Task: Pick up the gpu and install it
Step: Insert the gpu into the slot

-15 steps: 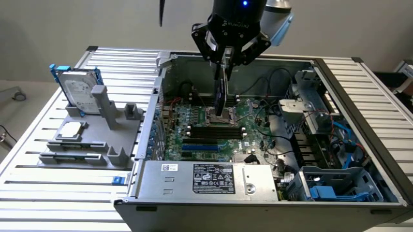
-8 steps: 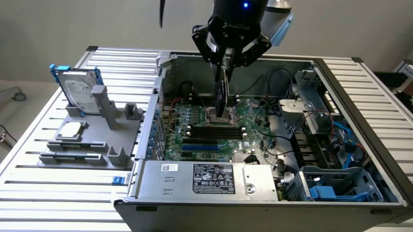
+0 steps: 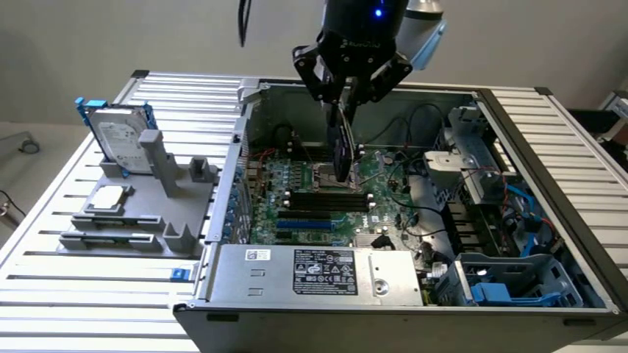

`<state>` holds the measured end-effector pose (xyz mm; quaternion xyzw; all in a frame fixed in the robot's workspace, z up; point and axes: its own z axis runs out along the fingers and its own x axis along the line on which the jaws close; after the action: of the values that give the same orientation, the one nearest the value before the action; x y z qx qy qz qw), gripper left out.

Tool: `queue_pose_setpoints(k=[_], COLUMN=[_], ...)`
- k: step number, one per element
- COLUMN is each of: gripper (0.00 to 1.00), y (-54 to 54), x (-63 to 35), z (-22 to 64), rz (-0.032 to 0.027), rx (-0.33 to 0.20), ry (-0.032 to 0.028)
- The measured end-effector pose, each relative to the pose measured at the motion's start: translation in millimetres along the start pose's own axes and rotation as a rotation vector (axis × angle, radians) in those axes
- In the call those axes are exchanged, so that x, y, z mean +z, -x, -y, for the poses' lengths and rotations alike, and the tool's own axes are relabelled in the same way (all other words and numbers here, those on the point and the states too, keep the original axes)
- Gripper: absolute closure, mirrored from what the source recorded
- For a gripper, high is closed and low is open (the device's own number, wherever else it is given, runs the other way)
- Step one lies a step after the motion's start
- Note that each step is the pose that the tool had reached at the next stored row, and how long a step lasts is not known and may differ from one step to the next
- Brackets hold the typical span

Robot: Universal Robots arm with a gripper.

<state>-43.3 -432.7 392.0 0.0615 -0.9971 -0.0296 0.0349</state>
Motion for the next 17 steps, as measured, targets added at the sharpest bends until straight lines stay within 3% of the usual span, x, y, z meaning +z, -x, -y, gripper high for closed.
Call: queue_pose_setpoints(k=[4,17], gripper=[0.73,0.73], y=[0.1,0.8], x=[2.3,12.5], z=[0.1,0.8], rz=[-0.0021,-0.0171], rx=[-0.072,-0.308], ry=[-0.005,-0.0203])
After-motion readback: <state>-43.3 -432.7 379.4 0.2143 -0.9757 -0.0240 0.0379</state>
